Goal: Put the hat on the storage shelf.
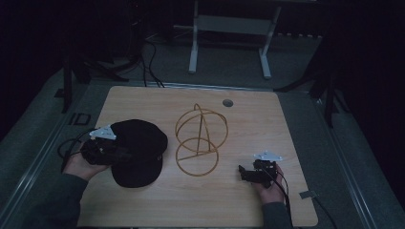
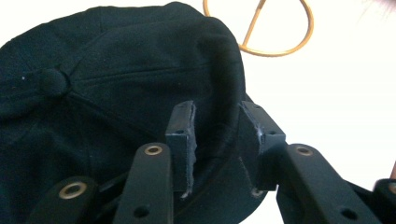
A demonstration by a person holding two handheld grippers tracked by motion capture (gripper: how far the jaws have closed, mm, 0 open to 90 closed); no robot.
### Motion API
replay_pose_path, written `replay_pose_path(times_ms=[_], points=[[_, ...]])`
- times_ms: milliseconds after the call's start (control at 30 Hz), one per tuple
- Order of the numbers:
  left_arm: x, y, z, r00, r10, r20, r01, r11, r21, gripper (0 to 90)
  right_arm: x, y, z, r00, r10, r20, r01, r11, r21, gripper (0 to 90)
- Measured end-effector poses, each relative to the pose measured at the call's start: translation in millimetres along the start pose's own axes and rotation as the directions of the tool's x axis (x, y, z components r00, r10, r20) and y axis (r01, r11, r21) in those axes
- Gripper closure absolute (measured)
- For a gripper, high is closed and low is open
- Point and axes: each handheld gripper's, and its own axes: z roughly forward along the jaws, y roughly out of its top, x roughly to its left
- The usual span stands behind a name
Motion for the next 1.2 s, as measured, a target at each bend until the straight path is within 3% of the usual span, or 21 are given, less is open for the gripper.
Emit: replay_pose_path(times_ms=[67, 100, 300, 400, 600, 900, 967, 1100, 1200], points=[[0.0, 0.0, 0.0, 1.0, 0.0, 0.0, 0.0, 1.0, 0.0, 68.3, 0.0, 0.0, 0.0, 1.0, 0.0, 0.0, 0.0, 1.0, 0.0, 11.5], [3.1, 5.5, 1.5, 0.9999, 0.015, 0.008, -0.016, 0.9992, 0.036, 71.7, 0.0, 0.0, 0.0, 1.0, 0.0, 0.0, 0.0, 1.0, 0.0, 11.5], [0.7, 13.5, 11.4, 0.9965, 0.081, 0.02, -0.083, 0.9915, 0.1, 73.0, 0.1, 0.0, 0.0, 1.0, 0.001, 0.0, -0.001, 1.0, 0.0, 11.5], [-1.8, 16.1, 15.3, 0.9937, 0.111, 0.014, -0.112, 0.9845, 0.135, 68.9, 0.2, 0.0, 0.0, 1.0, 0.001, 0.001, -0.001, 1.0, 0.0, 11.5], [-3.2, 16.6, 19.6, 0.9918, 0.126, 0.023, -0.128, 0.978, 0.165, 59.4, 0.2, 0.0, 0.0, 1.0, 0.002, 0.001, -0.002, 1.0, 0.0, 11.5], [-9.1, 14.7, 32.1, 0.9848, 0.172, 0.026, -0.173, 0.9493, 0.263, 57.2, 0.3, 0.2, 0.2, 1.0, 0.002, 0.001, -0.002, 1.0, 0.0, 11.5], [-11.0, 14.5, 36.5, 0.9819, 0.188, 0.026, -0.187, 0.9399, 0.285, 57.1, 0.3, 0.2, 0.2, 1.0, 0.002, 0.001, -0.002, 1.0, 0.0, 11.5], [-14.2, 14.3, 43.7, 0.9803, 0.195, 0.031, -0.196, 0.9357, 0.293, 57.3, 0.3, 0.2, 0.3, 1.0, 0.002, 0.001, -0.002, 1.0, -0.001, 11.5], [-14.0, 16.3, 48.8, 0.9786, 0.203, 0.031, -0.203, 0.9268, 0.316, 58.1, 0.3, 0.2, 0.3, 1.0, 0.002, 0.002, -0.002, 1.0, -0.001, 11.5]])
